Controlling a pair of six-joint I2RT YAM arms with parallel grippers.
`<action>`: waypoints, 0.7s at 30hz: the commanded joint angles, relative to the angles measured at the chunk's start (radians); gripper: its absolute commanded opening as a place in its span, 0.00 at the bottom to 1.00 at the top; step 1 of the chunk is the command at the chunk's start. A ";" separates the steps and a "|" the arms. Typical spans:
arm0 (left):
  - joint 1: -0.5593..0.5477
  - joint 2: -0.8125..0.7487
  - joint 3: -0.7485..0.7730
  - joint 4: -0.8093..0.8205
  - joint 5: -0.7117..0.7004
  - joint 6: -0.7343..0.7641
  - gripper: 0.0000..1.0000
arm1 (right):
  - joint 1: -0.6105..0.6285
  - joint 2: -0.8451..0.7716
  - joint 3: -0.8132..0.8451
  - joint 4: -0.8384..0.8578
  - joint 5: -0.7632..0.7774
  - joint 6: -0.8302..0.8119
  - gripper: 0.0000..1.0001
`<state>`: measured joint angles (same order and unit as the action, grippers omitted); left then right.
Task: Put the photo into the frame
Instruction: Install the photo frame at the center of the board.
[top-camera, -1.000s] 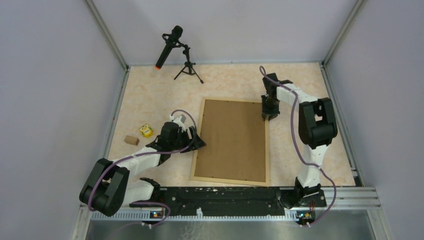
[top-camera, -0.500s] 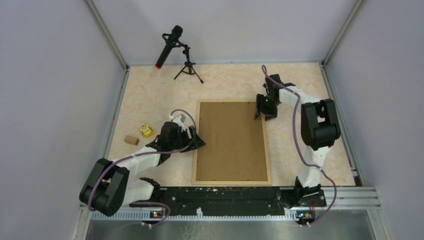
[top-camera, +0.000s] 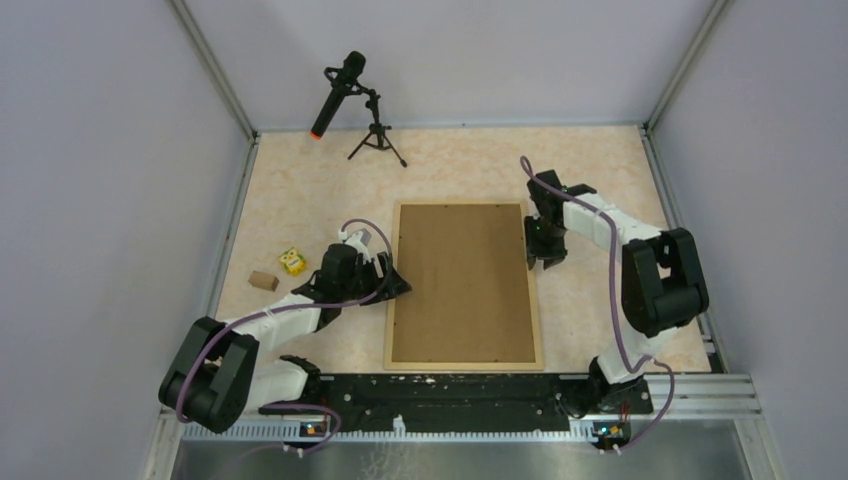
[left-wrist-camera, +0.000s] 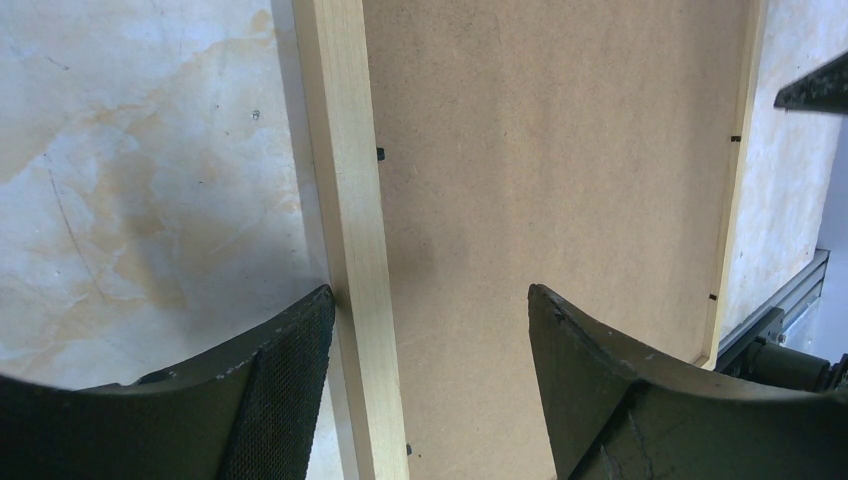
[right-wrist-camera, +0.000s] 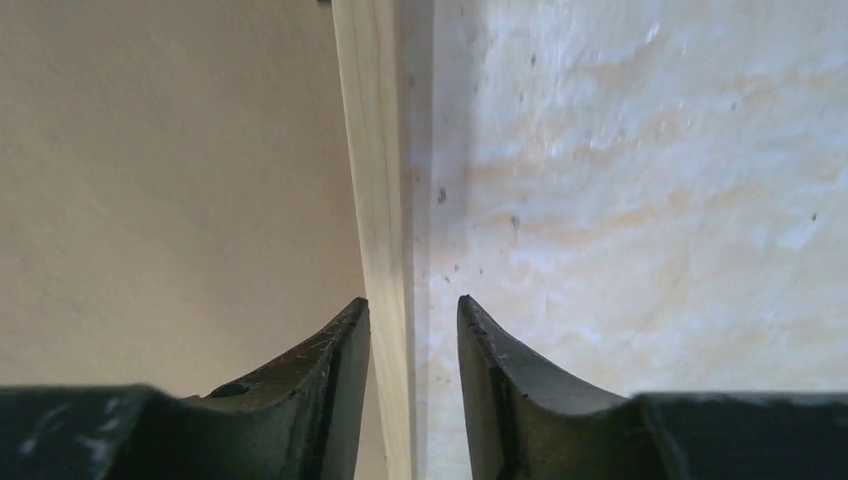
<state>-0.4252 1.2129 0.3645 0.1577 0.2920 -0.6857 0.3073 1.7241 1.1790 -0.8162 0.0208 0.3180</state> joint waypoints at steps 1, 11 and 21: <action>-0.003 0.007 -0.012 -0.010 0.004 0.000 0.76 | 0.018 -0.100 -0.074 -0.040 0.044 0.020 0.34; -0.001 0.002 -0.016 -0.006 0.004 0.000 0.76 | 0.043 -0.088 -0.119 0.019 0.002 0.023 0.30; -0.001 0.001 -0.018 -0.006 0.005 0.000 0.76 | 0.046 -0.045 -0.121 0.047 -0.016 0.029 0.29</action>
<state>-0.4248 1.2129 0.3645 0.1581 0.2924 -0.6857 0.3397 1.6684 1.0508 -0.8001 0.0147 0.3367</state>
